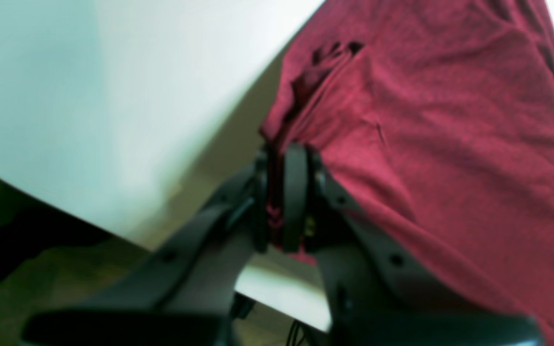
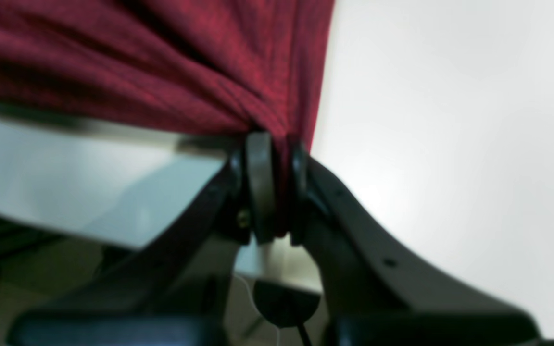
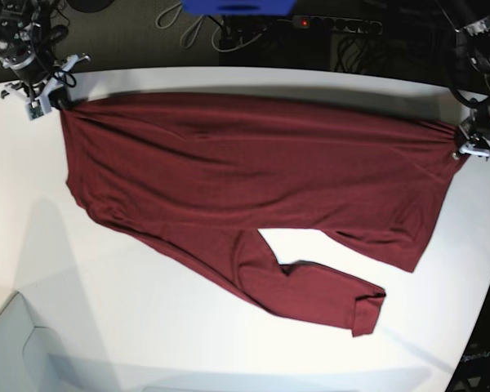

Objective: Layout the t-shirt on the table in an organized manner, then fold the t-shirt properly
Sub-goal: 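Pull the shirt edge with the right gripper outward, stretching it flat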

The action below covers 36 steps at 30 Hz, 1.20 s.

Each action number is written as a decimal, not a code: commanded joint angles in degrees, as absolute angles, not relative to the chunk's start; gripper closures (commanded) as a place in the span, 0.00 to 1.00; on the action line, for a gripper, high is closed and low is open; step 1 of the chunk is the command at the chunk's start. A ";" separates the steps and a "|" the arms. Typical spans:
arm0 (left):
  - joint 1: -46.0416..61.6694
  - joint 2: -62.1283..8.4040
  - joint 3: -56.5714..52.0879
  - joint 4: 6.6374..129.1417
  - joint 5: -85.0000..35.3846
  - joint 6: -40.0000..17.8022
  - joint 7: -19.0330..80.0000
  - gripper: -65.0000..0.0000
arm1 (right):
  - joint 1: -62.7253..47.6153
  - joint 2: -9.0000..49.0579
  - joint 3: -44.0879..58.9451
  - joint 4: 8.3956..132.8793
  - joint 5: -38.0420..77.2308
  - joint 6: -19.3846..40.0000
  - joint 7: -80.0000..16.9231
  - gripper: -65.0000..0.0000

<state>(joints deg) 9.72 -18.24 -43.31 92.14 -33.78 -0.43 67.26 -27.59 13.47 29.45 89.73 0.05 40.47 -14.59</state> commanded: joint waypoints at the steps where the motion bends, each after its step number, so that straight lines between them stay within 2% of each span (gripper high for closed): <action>1: 9.80 -19.47 -43.91 93.14 -33.45 -0.31 66.15 1.00 | -27.74 14.29 30.11 90.68 0.22 40.00 -14.11 1.00; 22: 9.71 -19.12 -43.74 87.87 -32.92 -0.31 65.71 0.99 | -29.32 14.11 29.93 90.15 0.04 40.00 -14.64 1.00; 24: 9.80 -19.12 -43.74 87.87 -33.01 -0.31 65.71 0.95 | -29.23 14.11 29.93 90.15 0.04 40.00 -14.73 1.00; 27: 9.98 -19.12 -43.91 88.22 -33.01 -0.31 65.71 0.80 | -29.23 14.11 30.20 90.15 0.04 40.00 -14.73 0.92; 30: 10.07 -19.12 -43.91 88.40 -33.01 -0.31 65.71 0.65 | -29.23 14.11 30.20 90.15 0.04 40.00 -14.73 0.77; 32: 10.07 -19.12 -43.91 88.40 -33.01 -0.31 65.71 0.60 | -29.23 14.11 30.20 90.42 0.04 40.00 -14.73 0.69; 36: 10.07 -19.12 -43.91 88.40 -33.01 -0.31 65.71 0.58 | -29.41 14.11 30.20 90.68 0.04 40.00 -14.46 0.58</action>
<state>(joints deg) 10.35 -17.96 -43.42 87.26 -32.69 -0.43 66.22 -28.95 13.47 29.85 89.91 0.23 40.25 -14.37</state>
